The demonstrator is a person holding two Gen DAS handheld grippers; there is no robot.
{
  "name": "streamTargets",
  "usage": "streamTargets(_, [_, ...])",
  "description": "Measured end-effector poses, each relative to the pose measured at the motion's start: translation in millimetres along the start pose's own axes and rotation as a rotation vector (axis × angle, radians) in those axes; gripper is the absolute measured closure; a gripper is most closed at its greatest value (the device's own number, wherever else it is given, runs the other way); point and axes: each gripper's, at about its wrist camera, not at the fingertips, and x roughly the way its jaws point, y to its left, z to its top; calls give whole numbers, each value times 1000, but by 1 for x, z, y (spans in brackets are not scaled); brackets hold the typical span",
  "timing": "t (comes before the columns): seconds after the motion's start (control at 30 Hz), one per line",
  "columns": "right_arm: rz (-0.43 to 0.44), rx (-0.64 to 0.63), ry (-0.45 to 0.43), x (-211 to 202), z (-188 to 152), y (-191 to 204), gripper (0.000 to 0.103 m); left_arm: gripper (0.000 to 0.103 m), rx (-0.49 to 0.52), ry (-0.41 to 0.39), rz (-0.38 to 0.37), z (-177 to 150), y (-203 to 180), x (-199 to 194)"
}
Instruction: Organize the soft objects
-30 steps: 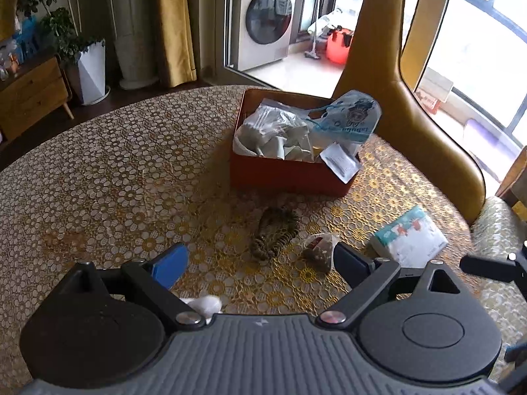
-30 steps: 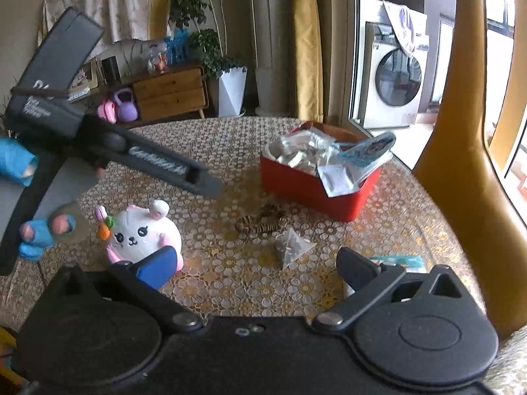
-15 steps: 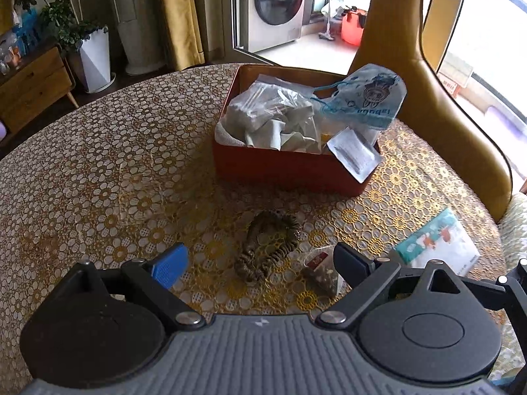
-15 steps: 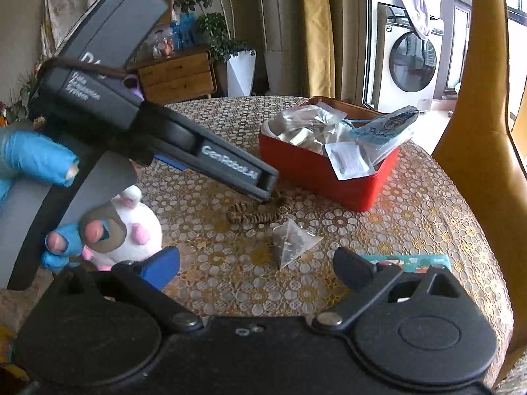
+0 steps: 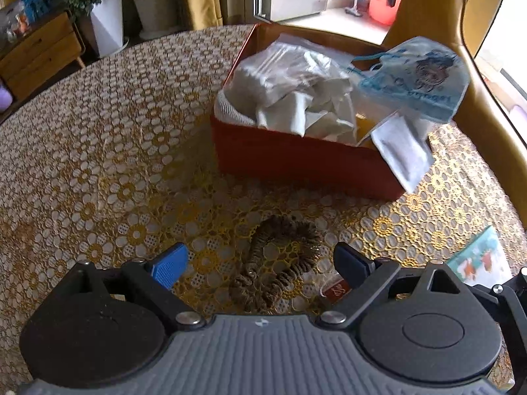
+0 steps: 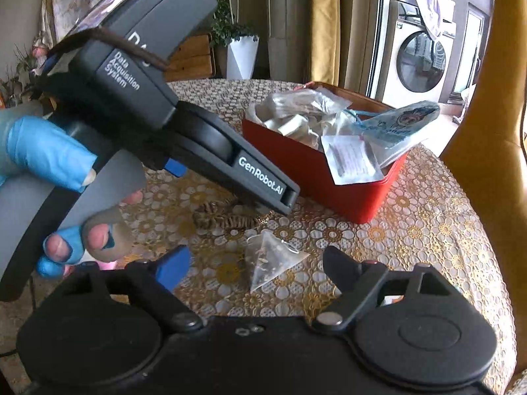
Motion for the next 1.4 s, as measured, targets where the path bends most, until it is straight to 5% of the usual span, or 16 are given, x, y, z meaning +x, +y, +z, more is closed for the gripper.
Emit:
streamTargets(0.23, [-1, -2, 25, 20, -3, -1, 25, 8, 17, 19, 24, -8, -1, 13])
streamTargets(0.5, [-22, -42, 33, 28, -9, 4, 43, 23, 27, 21, 10, -15, -4, 15])
streamTargets(0.83, [-78, -32, 39, 30, -16, 0, 62, 67, 33, 4, -27, -18, -7, 8])
streamTargets(1.0, [-83, 24, 20, 26, -18, -8, 76, 80, 10, -2, -33, -20, -4, 4])
streamTargets(1.2, [-76, 74, -47, 12, -17, -14, 89, 84, -23, -33, -49, -19, 0, -8])
streamTargets(1.4, [-42, 96, -81, -1, -16, -14, 90, 84, -62, -51, -62, -15, 7, -19])
